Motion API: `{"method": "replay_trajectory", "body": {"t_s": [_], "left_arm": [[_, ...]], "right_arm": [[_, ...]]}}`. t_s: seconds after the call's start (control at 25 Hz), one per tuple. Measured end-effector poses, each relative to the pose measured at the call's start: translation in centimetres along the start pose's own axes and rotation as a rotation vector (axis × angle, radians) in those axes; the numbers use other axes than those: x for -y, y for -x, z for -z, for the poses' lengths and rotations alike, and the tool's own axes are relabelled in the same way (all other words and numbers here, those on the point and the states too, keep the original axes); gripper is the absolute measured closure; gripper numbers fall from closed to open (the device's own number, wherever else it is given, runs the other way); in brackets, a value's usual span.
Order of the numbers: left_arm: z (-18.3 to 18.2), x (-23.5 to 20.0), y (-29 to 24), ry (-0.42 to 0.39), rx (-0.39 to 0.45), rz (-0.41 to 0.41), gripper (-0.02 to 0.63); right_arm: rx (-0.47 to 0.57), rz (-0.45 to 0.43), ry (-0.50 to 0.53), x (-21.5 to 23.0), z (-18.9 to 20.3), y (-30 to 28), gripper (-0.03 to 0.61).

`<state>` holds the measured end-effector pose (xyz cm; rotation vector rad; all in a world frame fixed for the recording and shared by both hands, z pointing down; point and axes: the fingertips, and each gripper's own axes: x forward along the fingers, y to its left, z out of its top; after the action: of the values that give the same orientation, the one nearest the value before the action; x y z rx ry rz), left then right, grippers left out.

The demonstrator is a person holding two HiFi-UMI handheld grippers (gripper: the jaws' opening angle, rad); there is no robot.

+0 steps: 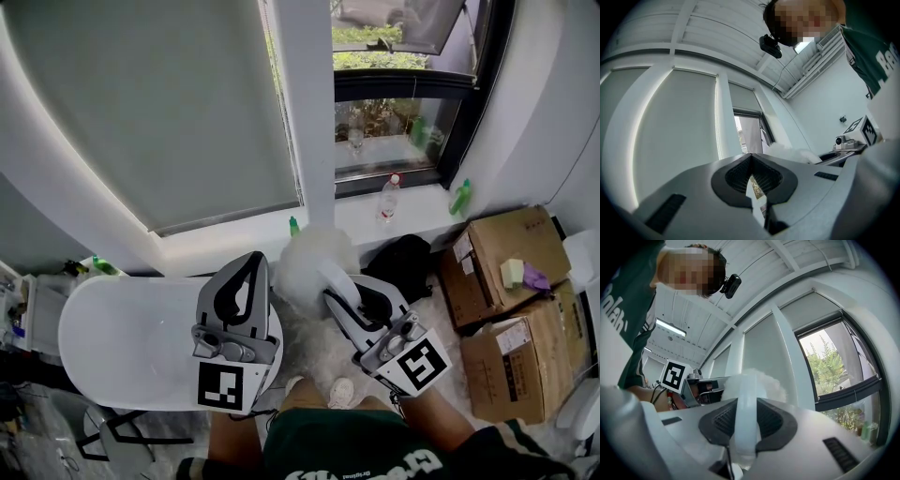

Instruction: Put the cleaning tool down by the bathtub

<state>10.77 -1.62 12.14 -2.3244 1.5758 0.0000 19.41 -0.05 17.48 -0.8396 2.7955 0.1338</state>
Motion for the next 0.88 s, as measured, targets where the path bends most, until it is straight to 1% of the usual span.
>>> {"method": "replay_trajectory", "body": {"t_s": [0.32, 0.44, 0.72, 0.88], "left_arm": [[0.7, -1.3, 0.0, -0.035, -0.020, -0.015, 0.606], [1.7, -2.2, -0.3, -0.036, -0.038, -0.021, 0.607], [3.5, -5.6, -1.9, -0.047, -0.051, -0.038, 0.607], [4.9, -8.8, -3.4, -0.026, -0.059, -0.061, 0.606]], "right_arm": [[-0.002, -0.018, -0.046, 0.2, 1.1, -1.5, 0.485], [-0.003, -0.030, -0.054, 0.3, 1.6, -2.7, 0.485], [-0.023, -0.068, -0.054, 1.1, 3.4, -6.7, 0.485], [-0.042, -0.079, -0.042, 2.1, 4.2, -9.8, 0.485]]}}
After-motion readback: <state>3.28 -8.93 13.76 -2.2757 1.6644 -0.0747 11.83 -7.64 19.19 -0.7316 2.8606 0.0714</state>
